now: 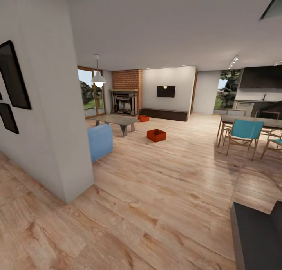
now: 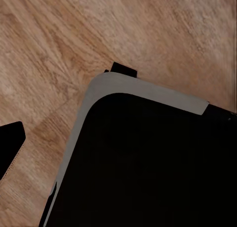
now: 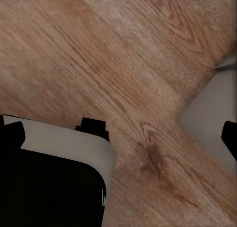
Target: Move the two storage containers from the living room to the garage. In the garage, place one container on the floor and stack the other container on top of it (either order is fine).
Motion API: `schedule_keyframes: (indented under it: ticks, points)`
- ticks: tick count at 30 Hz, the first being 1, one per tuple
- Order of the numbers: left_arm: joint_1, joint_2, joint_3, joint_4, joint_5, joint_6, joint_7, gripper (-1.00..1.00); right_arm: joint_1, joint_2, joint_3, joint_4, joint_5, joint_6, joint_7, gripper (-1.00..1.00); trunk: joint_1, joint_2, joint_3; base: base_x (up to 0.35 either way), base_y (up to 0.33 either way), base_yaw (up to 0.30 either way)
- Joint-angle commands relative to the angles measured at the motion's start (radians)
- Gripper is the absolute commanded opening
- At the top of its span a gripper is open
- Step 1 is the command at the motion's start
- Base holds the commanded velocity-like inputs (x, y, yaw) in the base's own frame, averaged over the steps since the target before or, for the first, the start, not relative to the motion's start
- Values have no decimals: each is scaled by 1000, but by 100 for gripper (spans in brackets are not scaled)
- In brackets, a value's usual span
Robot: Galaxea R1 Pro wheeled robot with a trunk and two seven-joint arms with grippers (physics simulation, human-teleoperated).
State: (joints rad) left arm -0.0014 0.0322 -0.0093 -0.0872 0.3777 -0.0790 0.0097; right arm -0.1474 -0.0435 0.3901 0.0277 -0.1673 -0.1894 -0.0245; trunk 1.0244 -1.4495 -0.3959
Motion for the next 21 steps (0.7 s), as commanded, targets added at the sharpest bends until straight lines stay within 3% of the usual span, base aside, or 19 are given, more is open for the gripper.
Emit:
schedule_keyframes:
  ticks: [1,13,21]
  points:
    - [0,0,-1,0,4,-2,1,100,-1,0,9,3,-9,-5,0,100,1,-1,-1,326,0,-288]
    - [0,0,-1,0,4,-3,1,100,-1,-2,8,3,-9,-5,0,100,1,-1,-1,326,0,-288]
    - [0,0,-1,0,4,-3,1,100,-1,-5,10,3,-7,-5,0,100,1,-1,-1,326,0,-53]
